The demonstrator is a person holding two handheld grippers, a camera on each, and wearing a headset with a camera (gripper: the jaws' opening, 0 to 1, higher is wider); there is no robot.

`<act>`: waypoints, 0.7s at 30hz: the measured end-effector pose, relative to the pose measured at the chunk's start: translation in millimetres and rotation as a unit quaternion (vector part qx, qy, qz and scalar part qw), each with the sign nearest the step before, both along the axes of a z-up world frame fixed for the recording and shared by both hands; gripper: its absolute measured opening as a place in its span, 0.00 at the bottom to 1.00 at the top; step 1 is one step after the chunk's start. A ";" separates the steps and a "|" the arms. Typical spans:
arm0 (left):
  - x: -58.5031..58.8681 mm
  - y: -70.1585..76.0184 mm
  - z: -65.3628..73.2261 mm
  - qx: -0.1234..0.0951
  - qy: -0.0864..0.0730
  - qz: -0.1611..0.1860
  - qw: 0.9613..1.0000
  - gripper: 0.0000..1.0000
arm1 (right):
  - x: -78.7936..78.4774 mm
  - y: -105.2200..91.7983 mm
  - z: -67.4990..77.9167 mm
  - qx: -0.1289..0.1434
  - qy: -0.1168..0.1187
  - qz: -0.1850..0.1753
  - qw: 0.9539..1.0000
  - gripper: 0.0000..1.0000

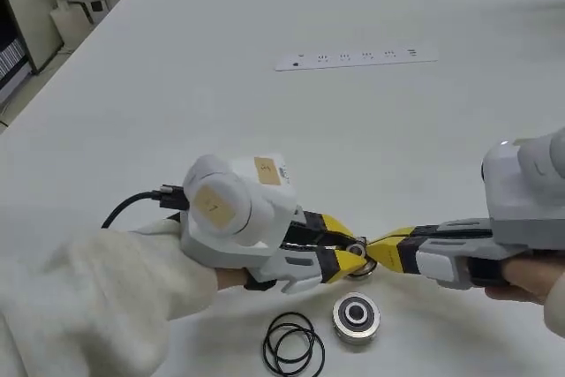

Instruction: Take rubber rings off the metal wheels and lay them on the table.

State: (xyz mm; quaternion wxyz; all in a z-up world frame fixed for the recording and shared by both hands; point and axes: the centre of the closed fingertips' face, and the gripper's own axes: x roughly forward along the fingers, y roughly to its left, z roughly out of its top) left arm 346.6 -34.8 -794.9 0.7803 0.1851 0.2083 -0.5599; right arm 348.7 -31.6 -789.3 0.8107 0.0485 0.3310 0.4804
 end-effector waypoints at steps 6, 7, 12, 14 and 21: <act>0.1 -0.1 0.0 -0.001 0.001 0.000 1.000 0.14 | -0.4 0.9 1.0 0.001 -0.003 0.004 1.000 0.00; 0.1 0.0 0.0 -0.002 0.000 0.000 1.000 0.14 | -0.5 1.2 1.1 0.001 -0.003 0.005 1.000 0.00; 0.4 0.3 0.0 -0.007 0.001 0.001 1.000 0.14 | -1.0 1.8 2.1 0.002 -0.007 0.008 1.000 0.00; 0.5 0.4 0.1 -0.008 0.001 0.002 1.000 0.14 | -1.3 2.2 2.7 0.003 -0.007 0.009 1.000 0.00; 0.0 -0.6 0.1 -0.010 0.000 0.001 1.000 0.14 | -3.4 3.5 4.9 0.004 -0.011 0.013 1.000 0.00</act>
